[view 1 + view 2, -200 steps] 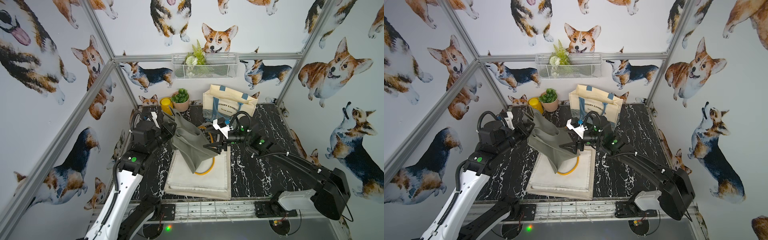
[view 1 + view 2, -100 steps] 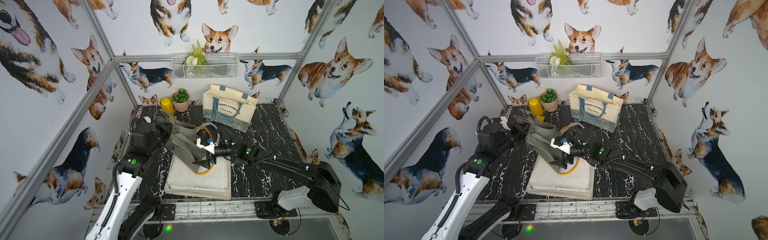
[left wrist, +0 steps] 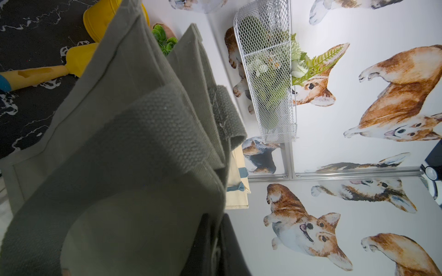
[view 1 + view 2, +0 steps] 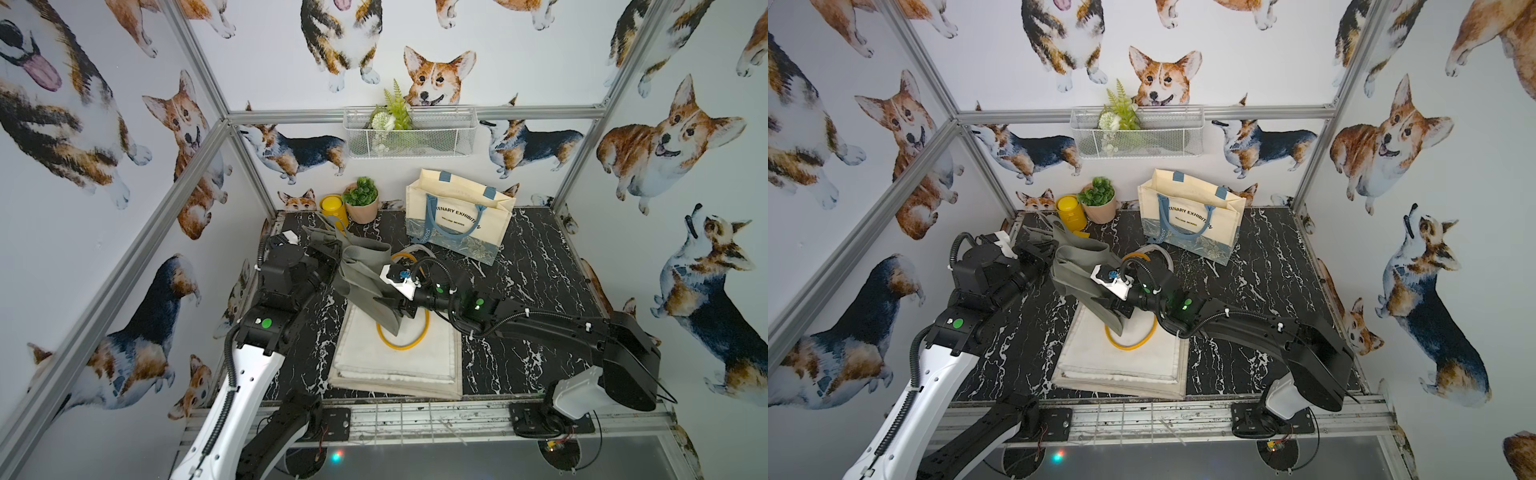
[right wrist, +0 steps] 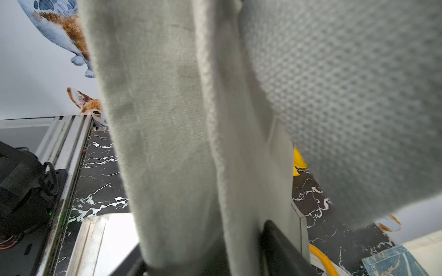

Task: Put away the canvas bag
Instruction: Press the canvas bag.

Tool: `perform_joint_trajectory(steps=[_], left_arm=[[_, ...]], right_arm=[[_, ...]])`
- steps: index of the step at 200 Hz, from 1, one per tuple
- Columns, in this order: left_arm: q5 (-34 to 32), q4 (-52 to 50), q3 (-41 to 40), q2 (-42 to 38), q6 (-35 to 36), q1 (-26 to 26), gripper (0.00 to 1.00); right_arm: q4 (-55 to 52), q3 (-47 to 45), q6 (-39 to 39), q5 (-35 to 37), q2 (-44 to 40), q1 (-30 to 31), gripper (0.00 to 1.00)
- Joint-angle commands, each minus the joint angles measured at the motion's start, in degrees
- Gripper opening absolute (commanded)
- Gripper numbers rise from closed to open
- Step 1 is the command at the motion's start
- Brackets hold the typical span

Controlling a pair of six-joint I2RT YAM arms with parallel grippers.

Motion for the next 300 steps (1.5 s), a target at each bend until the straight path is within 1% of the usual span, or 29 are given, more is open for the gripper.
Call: perform_joint_trajectory(steps=[1, 7, 17, 23, 34, 40, 44, 46, 48, 53, 54, 55, 66, 68, 70, 77, 86, 98, 115, 135, 154, 175, 193, 209, 224, 264, 290, 300], left_arm=[[1.74, 3.42, -0.46, -0.73, -0.63, 0.02, 0.00], [1.39, 3.20, -0.72, -1.15, 0.59, -0.04, 0.00], [0.87, 2.98, -1.04, -2.00, 3.59, -0.01, 0.01], [0.42, 2.47, -0.97, -2.45, 6.00, -0.01, 0.10], [0.15, 1.14, -0.27, -3.21, 11.97, -0.04, 0.32], [0.14, 0.46, 0.28, -3.61, 17.23, -0.04, 0.49], [-0.16, -0.38, 0.69, -4.00, 20.90, -0.06, 0.59], [-0.40, -0.85, 1.12, -4.23, 22.78, -0.09, 0.61], [-0.59, -1.20, 1.23, -4.44, 24.64, -0.05, 0.65], [-1.11, -1.84, 1.69, -5.17, 29.31, 0.04, 0.68], [-1.26, -2.18, 1.77, -5.38, 29.31, 0.06, 0.69], [-1.47, -2.18, 1.91, -5.57, 31.52, 0.02, 0.70], [-4.17, -3.89, 3.05, -7.46, 39.93, -0.01, 0.75], [-4.39, -3.91, 3.26, -7.79, 42.46, -0.01, 0.76], [-4.58, -3.88, 3.58, -8.19, 43.16, 0.03, 0.77], [-4.58, -4.06, 4.29, -9.20, 49.71, -0.01, 0.80], [-3.86, -4.56, 5.59, -9.92, 56.88, -0.01, 0.81], [-0.46, -5.80, 7.60, -9.93, 65.59, -0.02, 0.81], [9.93, -6.91, 9.98, -9.06, 74.18, -0.04, 0.81], [20.55, -6.16, 11.44, -7.50, 80.07, -0.04, 0.81], [29.09, -5.26, 13.07, -5.69, 84.81, -0.09, 0.81], [36.26, -3.61, 14.69, -3.35, 87.07, -0.39, 0.80], [39.90, -3.33, 16.19, -1.07, 87.35, -2.15, 0.80], [40.69, -3.99, 16.91, 0.59, 88.21, -5.23, 0.81], [40.04, -7.00, 18.20, 2.05, 90.17, -9.24, 0.81], [35.38, -13.91, 19.54, 6.62, 94.64, -18.72, 0.83], [31.75, -15.70, 19.21, 8.35, 97.80, -20.91, 0.85], [28.74, -15.80, 18.90, 8.72, 98.97, -21.26, 0.87]], right_arm=[[5.58, -1.06, -3.15, 3.99, -0.65, -0.18, 0.25], [5.47, -1.32, -4.33, 4.31, -0.95, -0.18, 0.21], [4.19, -1.44, -5.97, 4.39, -1.54, -0.32, 0.17], [2.67, -1.22, -7.11, 4.04, -2.10, -0.50, 0.13], [-0.65, -0.61, -8.73, 2.97, -3.29, -1.24, 0.04], [-2.94, -0.09, -9.14, 1.78, -4.03, -1.96, 0.00], [-4.76, 0.33, -9.39, 0.35, -4.59, -2.65, 0.00], [-5.70, 0.55, -9.48, -0.44, -4.90, -3.00, 0.00], [-6.71, 0.80, -9.55, -1.29, -5.20, -3.48, 0.00], [-9.17, 1.44, -9.52, -3.41, -5.96, -4.55, 0.00], [-9.63, 1.57, -9.52, -3.89, -6.10, -4.78, 0.00], [-10.08, 1.73, -9.52, -4.30, -6.21, -4.94, 0.00], [-16.98, 4.08, -9.71, -9.12, -7.59, -7.55, 0.00], [-18.47, 4.70, -9.96, -10.08, -7.80, -7.98, 0.00], [-19.87, 5.20, -10.26, -10.80, -8.01, -8.31, 0.00], [-25.30, 7.30, -12.02, -12.74, -8.69, -9.40, 0.00], [-32.33, 10.41, -15.01, -14.06, -9.16, -10.37, 0.00], [-40.65, 14.31, -18.53, -14.78, -9.44, -11.49, 0.00], [-49.86, 19.80, -21.90, -16.10, -9.16, -13.44, 0.00], [-56.53, 24.91, -25.57, -15.88, -8.79, -15.02, 0.00], [-61.68, 29.00, -29.42, -16.48, -8.14, -15.99, 0.00], [-67.09, 33.14, -32.04, -15.95, -6.45, -16.70, 0.00], [-70.18, 35.08, -33.68, -14.91, -5.45, -16.79, 0.00], [-70.79, 35.39, -34.25, -14.63, -5.29, -16.79, 0.00], [-71.31, 35.80, -34.28, -14.33, -5.22, -16.79, 0.00], [-72.08, 36.29, -34.29, -14.55, -5.57, -16.79, 0.00], [-72.93, 36.37, -34.67, -14.61, -5.68, -16.79, 0.00], [-73.02, 36.18, -34.74, -14.91, -5.94, -16.79, 0.00]])
